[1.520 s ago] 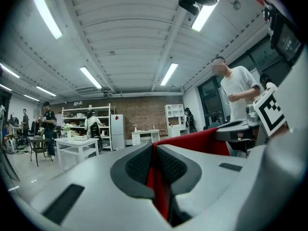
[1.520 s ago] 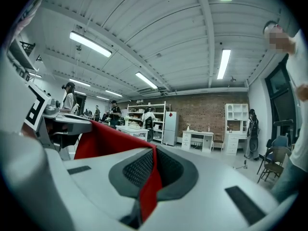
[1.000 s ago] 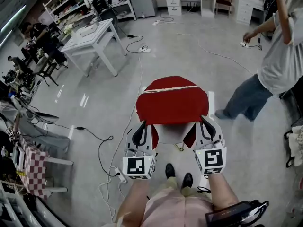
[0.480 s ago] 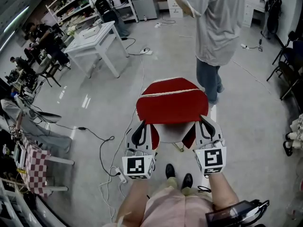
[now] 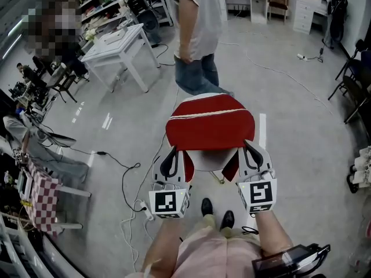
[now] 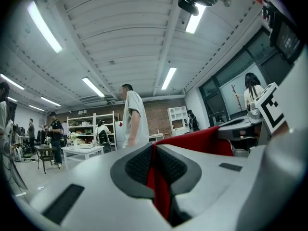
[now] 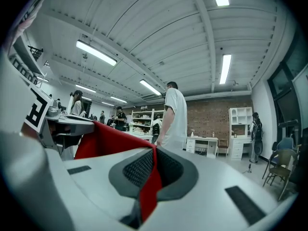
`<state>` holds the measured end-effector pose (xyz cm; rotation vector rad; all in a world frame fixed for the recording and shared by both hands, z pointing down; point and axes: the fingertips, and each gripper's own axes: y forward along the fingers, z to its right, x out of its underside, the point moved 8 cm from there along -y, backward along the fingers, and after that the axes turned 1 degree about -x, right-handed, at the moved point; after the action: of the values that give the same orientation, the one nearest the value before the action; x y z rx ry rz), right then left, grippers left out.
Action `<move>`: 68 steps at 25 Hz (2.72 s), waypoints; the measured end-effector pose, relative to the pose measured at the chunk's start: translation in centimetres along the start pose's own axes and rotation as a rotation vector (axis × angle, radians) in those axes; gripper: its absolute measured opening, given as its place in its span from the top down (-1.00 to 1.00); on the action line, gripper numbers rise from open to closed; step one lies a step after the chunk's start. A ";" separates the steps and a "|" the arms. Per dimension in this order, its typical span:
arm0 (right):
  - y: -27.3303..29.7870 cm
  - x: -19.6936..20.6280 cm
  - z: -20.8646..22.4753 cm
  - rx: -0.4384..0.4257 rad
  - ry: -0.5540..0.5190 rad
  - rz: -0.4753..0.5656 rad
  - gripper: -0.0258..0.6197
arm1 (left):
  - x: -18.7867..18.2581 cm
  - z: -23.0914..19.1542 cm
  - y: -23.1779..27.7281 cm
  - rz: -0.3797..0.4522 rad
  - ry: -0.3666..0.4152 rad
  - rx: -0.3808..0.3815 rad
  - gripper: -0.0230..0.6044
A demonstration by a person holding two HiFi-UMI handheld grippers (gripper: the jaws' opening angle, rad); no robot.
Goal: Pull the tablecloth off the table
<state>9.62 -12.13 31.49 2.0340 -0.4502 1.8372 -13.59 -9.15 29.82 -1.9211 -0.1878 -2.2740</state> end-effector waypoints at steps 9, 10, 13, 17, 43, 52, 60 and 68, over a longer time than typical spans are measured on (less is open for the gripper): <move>-1.6 0.2 -0.6 -0.027 -0.002 0.008 0.84 | 0.2 0.8 -2.1 0.001 0.004 -0.029 0.80; -1.6 0.2 -0.5 -0.030 -0.002 0.008 0.84 | 0.2 0.9 -2.2 -0.001 0.005 -0.030 0.80; -1.7 0.2 -0.2 -0.037 -0.004 0.010 0.84 | 0.3 1.2 -2.2 -0.001 0.006 -0.035 0.80; -1.7 0.3 -0.6 -0.032 0.001 0.016 0.84 | 0.4 1.1 -2.3 0.004 0.019 -0.030 0.80; -4.0 0.6 -2.2 0.022 -0.014 -0.013 0.84 | 0.7 0.9 -4.3 0.013 0.005 0.015 0.80; -5.1 0.5 -3.0 0.032 -0.016 -0.016 0.84 | 0.4 0.9 -5.3 0.025 0.006 0.026 0.80; -6.6 -0.1 -4.3 0.049 -0.025 0.000 0.84 | -0.1 0.6 -7.0 0.046 0.005 0.039 0.80; -7.4 -0.5 -5.9 0.063 -0.032 0.001 0.84 | -0.2 -0.3 -8.3 0.055 0.003 0.052 0.80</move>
<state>7.86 -2.82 31.15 2.1078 -0.4064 1.8441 -15.48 -1.04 29.68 -1.8739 -0.1896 -2.2150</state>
